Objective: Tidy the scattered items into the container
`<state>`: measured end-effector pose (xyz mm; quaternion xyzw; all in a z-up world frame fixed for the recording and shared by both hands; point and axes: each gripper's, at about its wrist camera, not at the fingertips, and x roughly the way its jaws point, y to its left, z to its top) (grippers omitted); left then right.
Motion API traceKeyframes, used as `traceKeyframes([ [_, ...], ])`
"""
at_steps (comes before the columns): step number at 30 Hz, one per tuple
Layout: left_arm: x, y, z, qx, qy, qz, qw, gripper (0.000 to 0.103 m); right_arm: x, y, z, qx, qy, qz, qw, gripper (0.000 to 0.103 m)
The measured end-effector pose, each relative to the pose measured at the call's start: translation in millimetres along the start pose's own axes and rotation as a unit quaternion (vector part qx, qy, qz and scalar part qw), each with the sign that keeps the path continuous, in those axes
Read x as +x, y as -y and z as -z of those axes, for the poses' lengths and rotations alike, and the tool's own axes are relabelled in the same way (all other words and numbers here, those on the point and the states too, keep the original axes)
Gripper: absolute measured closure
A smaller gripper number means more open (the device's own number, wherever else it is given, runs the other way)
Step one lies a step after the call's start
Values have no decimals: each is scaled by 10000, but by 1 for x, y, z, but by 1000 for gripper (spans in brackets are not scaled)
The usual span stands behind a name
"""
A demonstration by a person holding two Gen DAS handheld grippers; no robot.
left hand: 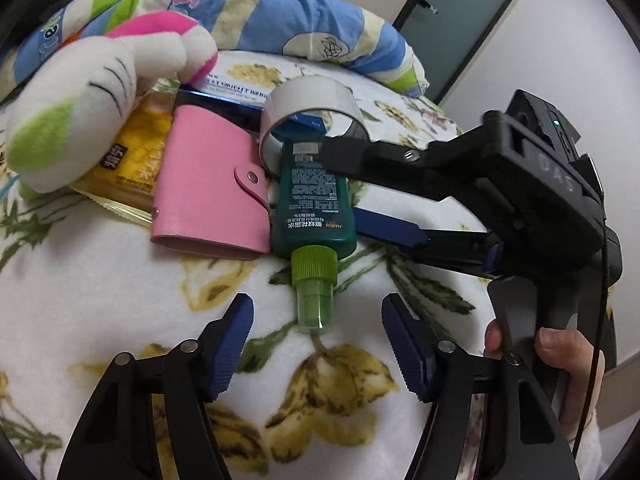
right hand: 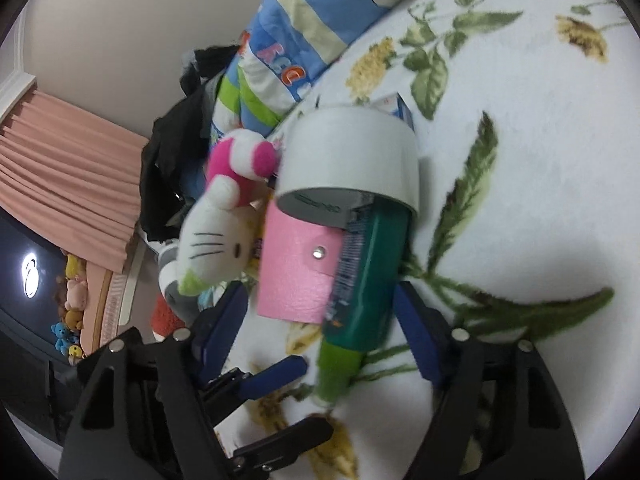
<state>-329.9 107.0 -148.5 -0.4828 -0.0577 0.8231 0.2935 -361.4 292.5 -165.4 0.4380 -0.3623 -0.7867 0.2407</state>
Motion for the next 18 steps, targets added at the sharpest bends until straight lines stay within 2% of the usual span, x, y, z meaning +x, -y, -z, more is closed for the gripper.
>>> traceKeyframes([
  [3, 6, 6, -5, 33, -46, 4, 10000, 35, 8, 3, -2, -112, -97, -37, 9999, 37],
  [8, 10, 15, -13, 32, 18, -127, 9999, 35, 14, 6, -4, -320, -60, -117, 9994, 39],
  [11, 17, 16, -10, 5, 130, -192, 9997, 35, 15, 11, -3, -446, 43, -95, 9989, 53],
  [12, 20, 17, -9, 7, 180, -218, 9996, 38, 15, 13, -2, -454, 80, -87, 9989, 58],
  [13, 22, 18, -8, 7, 219, -257, 9994, 54, 14, 15, -2, -447, 116, -123, 9989, 61],
  [14, 25, 18, -6, -4, 229, -330, 9992, 64, 13, 17, -1, -425, 134, -176, 9989, 62],
  [18, 30, 18, -2, -105, 300, -473, 9984, 70, 9, 17, 1, -438, 153, -166, 9988, 68],
])
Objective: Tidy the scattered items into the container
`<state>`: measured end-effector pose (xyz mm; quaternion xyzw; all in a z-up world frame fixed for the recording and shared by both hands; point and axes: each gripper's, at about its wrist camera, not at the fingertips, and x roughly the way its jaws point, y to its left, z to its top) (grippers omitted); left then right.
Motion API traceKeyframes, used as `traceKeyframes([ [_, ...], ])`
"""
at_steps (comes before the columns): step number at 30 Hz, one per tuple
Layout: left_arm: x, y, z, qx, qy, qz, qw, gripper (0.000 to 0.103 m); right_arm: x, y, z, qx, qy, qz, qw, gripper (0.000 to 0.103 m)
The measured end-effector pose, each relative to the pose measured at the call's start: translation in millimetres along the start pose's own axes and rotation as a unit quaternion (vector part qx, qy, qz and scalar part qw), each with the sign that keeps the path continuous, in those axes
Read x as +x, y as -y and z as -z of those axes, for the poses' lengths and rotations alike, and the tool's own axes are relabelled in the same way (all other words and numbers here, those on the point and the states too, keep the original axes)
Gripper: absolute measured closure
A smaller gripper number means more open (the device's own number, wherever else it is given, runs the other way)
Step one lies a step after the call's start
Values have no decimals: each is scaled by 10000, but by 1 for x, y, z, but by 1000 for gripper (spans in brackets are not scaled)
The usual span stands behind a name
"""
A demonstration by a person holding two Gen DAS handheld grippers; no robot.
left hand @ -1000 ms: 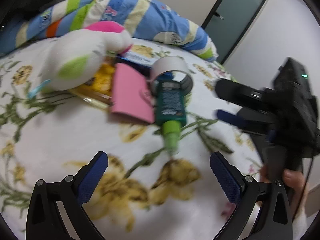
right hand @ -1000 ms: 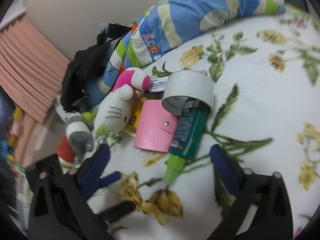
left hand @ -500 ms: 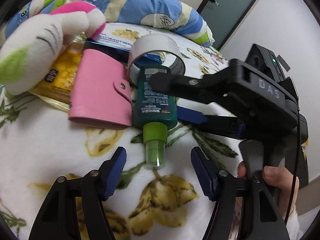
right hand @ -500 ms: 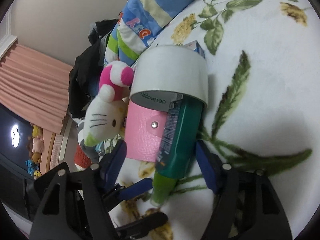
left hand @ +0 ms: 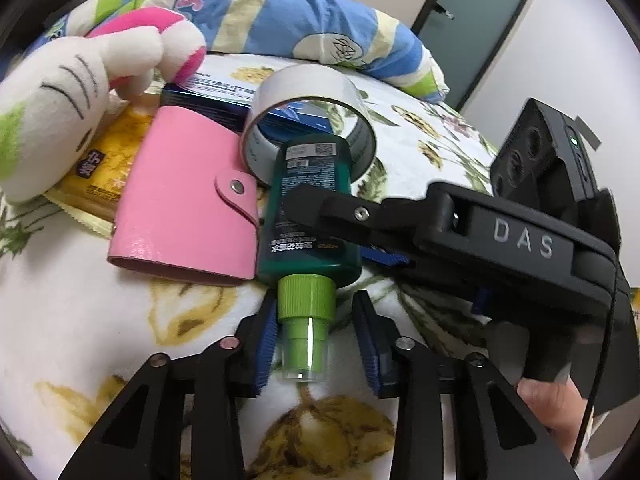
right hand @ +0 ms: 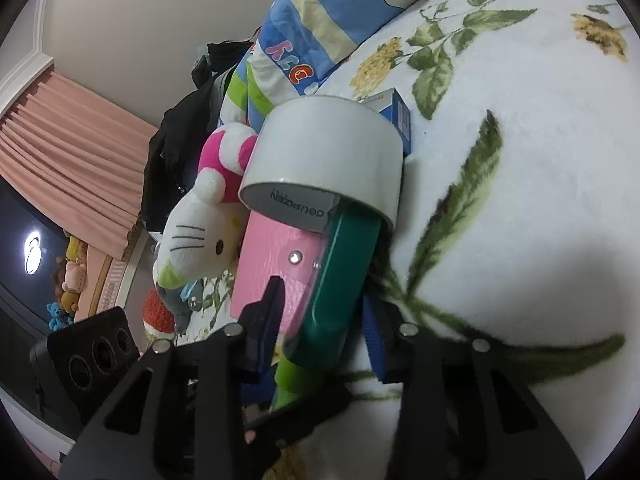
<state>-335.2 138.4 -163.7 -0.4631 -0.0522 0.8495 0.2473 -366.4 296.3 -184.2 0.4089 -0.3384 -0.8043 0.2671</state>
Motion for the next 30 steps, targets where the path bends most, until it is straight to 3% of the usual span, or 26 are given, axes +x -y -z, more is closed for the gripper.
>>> traceKeyframes([
  [4, 0, 6, 9, 46, -22, -58, 10000, 73, -5, 1, 7, 166, 1, -54, 9998, 73],
  [11, -11, 28, 34, 222, -132, -33, 9997, 73, -33, -4, 31, 614, 105, -107, 9980, 73],
  [20, -86, 60, 34, 580, 225, 17, 9981, 73, -97, -43, 55, 684, 373, -114, 9969, 73],
  [22, -104, 71, 33, 654, 332, 58, 9973, 73, -112, -58, 58, 605, 472, -199, 9969, 78],
  [26, -126, 90, 35, 828, 412, 27, 9957, 73, -138, -87, 60, 321, 599, 185, 9975, 78],
  [30, -129, 83, 40, 607, 278, 107, 9977, 73, -155, -80, 69, 452, 548, 349, 9969, 77],
])
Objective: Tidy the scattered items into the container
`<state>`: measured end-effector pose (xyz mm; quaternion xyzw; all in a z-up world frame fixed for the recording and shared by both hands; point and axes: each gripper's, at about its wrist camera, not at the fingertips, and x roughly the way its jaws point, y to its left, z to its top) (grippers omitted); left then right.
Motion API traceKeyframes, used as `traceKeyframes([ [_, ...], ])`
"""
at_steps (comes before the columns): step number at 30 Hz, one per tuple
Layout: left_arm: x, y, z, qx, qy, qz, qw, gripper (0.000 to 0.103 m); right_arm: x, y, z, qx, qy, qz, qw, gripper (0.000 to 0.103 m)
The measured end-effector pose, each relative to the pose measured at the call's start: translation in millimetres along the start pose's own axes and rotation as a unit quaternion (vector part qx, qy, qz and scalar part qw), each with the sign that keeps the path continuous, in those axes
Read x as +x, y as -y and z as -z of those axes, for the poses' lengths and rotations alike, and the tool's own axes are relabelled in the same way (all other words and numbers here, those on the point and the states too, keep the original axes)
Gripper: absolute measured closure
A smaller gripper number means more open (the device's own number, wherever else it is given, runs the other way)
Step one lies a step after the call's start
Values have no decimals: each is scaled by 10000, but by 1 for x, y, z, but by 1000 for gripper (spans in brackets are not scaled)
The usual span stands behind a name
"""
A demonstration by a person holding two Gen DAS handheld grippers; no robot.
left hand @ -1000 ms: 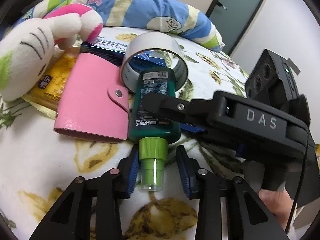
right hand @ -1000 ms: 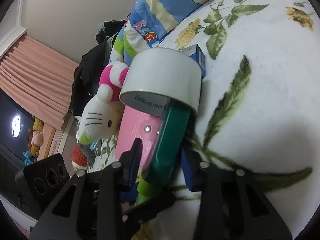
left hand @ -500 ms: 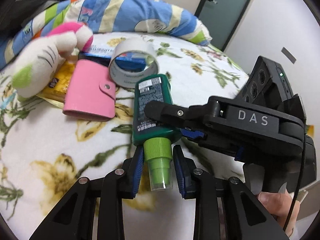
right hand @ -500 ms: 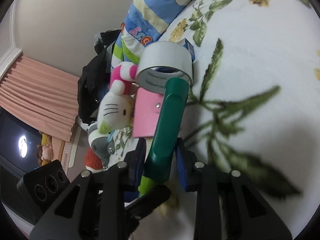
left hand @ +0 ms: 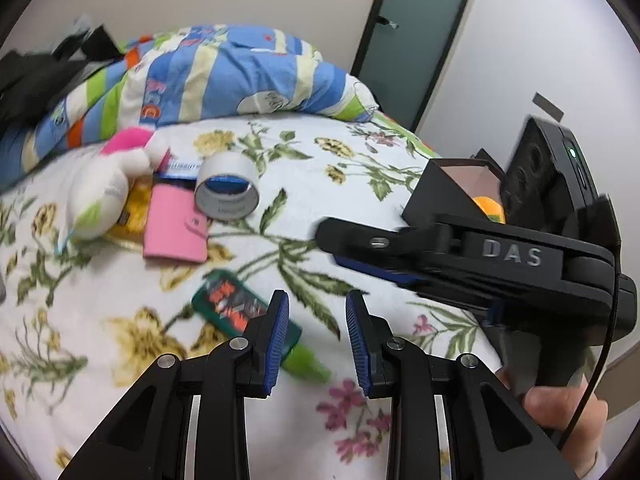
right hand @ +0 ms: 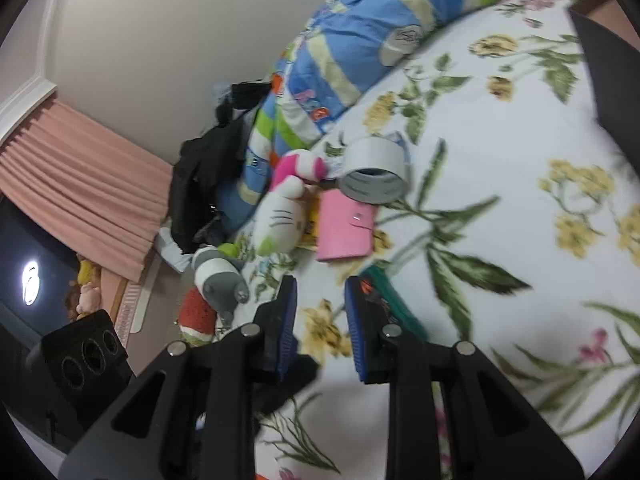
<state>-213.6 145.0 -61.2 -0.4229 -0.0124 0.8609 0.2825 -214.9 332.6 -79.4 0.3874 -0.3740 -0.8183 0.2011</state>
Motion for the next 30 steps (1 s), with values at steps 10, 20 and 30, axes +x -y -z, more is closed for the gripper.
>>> traceKeyframes([
  [10, 34, -64, 12, -1207, -781, 45, 9896, 72, 29, 27, 44, -651, -654, 700, 9933, 32],
  [20, 86, -83, 6, -1832, -1104, 332, 9763, 37, 69, 24, 59, -1814, -807, 1176, 9730, 24],
  [30, 119, -97, -2, -2248, -1206, 516, 9655, 37, 110, 12, 52, -2795, -744, 1602, 9438, 17],
])
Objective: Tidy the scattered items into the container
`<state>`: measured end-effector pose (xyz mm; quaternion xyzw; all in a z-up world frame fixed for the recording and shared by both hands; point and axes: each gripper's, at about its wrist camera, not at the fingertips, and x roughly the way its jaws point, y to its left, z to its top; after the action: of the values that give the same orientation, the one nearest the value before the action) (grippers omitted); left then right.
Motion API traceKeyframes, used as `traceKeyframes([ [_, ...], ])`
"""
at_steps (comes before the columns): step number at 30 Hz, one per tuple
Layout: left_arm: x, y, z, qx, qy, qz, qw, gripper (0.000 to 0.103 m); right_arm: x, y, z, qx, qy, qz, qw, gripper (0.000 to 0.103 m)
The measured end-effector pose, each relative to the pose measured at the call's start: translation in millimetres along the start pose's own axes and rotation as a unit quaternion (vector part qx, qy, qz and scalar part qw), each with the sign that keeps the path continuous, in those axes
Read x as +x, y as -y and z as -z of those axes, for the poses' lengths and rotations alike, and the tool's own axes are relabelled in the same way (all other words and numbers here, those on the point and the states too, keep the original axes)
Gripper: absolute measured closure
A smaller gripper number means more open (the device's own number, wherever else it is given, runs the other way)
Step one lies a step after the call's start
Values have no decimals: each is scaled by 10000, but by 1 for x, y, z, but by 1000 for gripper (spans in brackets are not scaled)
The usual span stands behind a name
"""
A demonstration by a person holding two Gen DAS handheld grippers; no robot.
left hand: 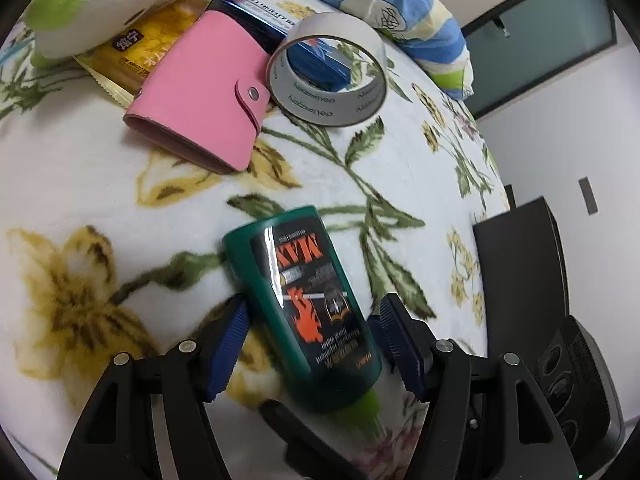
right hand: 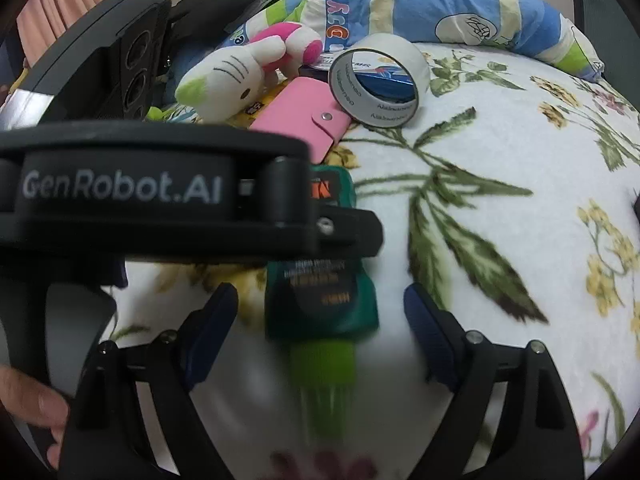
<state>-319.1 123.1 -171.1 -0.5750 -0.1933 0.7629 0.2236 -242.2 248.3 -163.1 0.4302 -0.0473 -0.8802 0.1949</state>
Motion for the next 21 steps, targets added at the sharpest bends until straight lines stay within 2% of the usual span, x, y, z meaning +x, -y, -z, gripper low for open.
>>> traceKeyframes([
  [2, 1, -3, -3, -98, 30, 50, 9999, 37, 3, -1, -3, -47, 40, 63, 10000, 17],
  [5, 3, -2, -3, -125, 83, -18, 9999, 37, 6, -2, -4, -73, 69, 180, 9998, 24],
  [7, 4, 6, -1, 19, 99, -238, 9997, 37, 4, -1, -4, -10, 113, 219, 9997, 41],
  [9, 5, 12, 1, 130, 111, -359, 9992, 37, 0, 1, -5, 105, 165, 157, 9997, 49],
  [10, 4, 16, 2, 191, 112, -447, 9988, 39, -1, 1, -5, 134, 176, 158, 9996, 49],
  [11, 4, 18, 3, 229, 124, -517, 9983, 46, -2, -1, -5, 144, 191, 165, 9996, 49],
  [14, -2, 23, 8, 331, 143, -546, 9979, 49, -9, -5, -1, 216, 252, 140, 9994, 49],
  [21, -28, 42, 18, 554, 282, -455, 9970, 49, -31, -14, -2, 339, 429, 74, 9985, 50],
])
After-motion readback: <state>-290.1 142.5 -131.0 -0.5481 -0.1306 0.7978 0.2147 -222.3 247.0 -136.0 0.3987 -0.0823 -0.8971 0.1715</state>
